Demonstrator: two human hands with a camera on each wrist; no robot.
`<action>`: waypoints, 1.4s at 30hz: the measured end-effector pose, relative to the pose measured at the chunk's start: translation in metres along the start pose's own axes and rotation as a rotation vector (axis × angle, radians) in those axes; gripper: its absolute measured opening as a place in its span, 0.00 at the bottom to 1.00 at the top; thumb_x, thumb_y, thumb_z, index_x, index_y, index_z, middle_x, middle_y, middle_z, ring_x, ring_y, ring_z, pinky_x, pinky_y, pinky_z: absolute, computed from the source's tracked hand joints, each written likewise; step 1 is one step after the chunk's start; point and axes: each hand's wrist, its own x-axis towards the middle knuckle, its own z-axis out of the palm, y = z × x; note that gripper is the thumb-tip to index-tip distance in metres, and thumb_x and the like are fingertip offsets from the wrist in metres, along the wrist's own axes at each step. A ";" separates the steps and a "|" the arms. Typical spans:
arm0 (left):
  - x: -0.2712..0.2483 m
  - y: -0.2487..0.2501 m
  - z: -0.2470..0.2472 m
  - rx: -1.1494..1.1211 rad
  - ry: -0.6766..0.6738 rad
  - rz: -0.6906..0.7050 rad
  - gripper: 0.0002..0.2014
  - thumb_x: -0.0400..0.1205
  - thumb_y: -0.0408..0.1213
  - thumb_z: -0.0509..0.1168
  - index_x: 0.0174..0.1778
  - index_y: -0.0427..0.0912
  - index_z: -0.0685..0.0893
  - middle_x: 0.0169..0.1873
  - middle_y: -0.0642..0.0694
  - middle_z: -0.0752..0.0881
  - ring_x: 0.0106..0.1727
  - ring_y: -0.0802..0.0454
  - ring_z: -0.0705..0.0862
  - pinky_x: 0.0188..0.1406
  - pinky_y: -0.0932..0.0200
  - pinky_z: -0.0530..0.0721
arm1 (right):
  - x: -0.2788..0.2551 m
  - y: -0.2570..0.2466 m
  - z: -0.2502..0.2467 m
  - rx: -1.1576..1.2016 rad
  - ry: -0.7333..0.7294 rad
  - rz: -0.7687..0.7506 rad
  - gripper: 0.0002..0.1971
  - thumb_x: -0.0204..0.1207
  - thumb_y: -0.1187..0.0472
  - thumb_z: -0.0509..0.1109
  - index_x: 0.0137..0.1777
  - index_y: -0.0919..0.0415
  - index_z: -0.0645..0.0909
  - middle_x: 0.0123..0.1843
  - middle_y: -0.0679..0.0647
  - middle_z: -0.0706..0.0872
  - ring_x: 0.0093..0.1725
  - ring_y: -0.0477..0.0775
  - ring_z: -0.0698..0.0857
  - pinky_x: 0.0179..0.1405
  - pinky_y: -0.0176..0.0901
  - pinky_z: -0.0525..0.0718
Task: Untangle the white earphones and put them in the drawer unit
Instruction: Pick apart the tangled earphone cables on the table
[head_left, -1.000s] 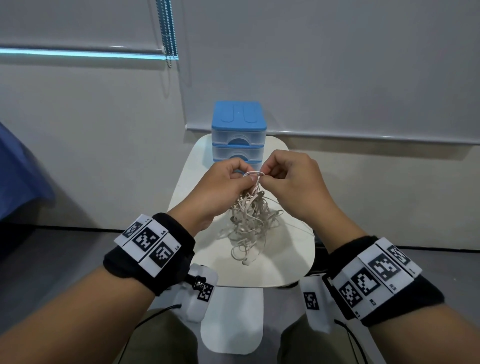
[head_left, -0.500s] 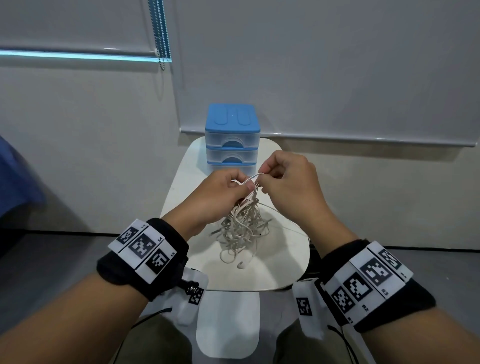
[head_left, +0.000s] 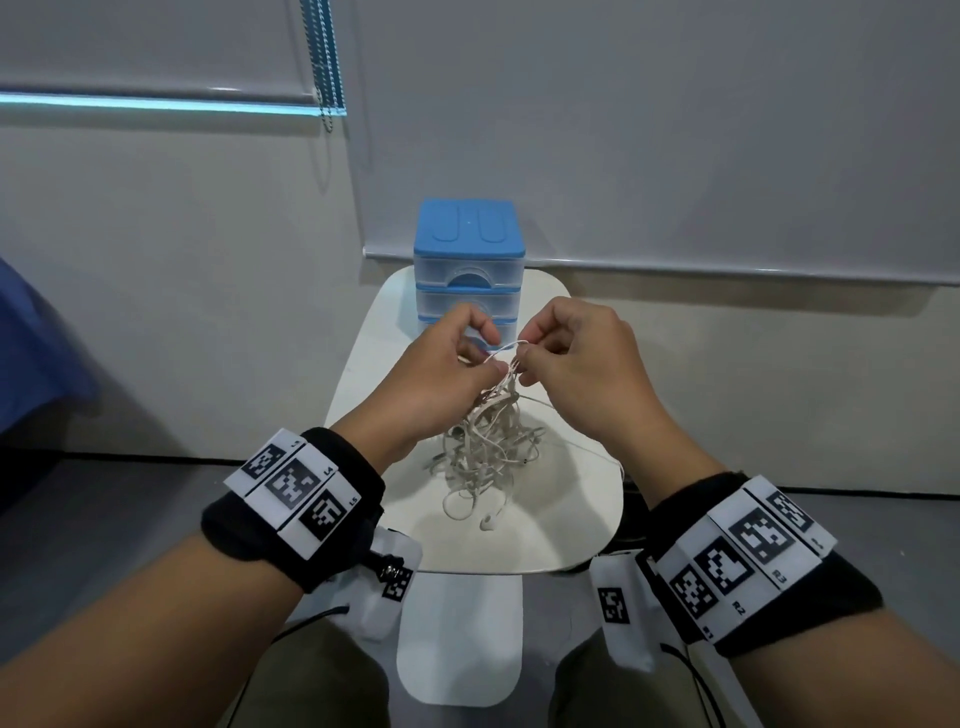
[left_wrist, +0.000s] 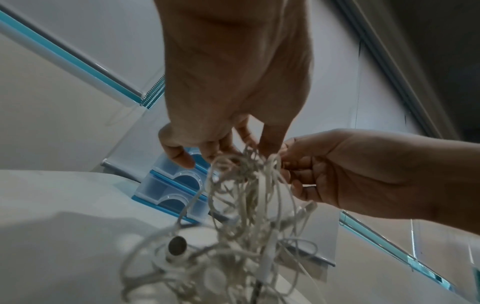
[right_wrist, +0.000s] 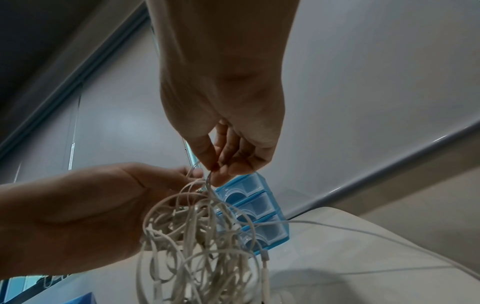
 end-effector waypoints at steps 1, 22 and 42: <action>-0.001 0.001 -0.001 -0.017 0.007 0.032 0.08 0.84 0.34 0.72 0.53 0.45 0.80 0.43 0.46 0.87 0.34 0.52 0.81 0.34 0.58 0.78 | 0.000 0.001 0.000 0.007 0.002 0.013 0.08 0.75 0.71 0.73 0.39 0.57 0.84 0.30 0.53 0.90 0.33 0.51 0.92 0.39 0.45 0.89; 0.001 -0.002 -0.017 0.130 0.035 0.034 0.15 0.82 0.49 0.68 0.33 0.44 0.88 0.39 0.49 0.91 0.44 0.50 0.88 0.50 0.50 0.82 | 0.005 0.006 -0.003 -0.037 0.040 0.094 0.08 0.72 0.72 0.71 0.37 0.59 0.84 0.30 0.53 0.91 0.32 0.53 0.91 0.46 0.57 0.92; 0.001 -0.007 -0.008 0.015 -0.048 0.133 0.09 0.87 0.37 0.70 0.43 0.40 0.92 0.41 0.48 0.94 0.47 0.57 0.90 0.53 0.66 0.82 | 0.004 -0.004 -0.001 0.242 -0.082 -0.069 0.11 0.75 0.65 0.79 0.53 0.53 0.85 0.47 0.53 0.89 0.37 0.48 0.83 0.42 0.42 0.85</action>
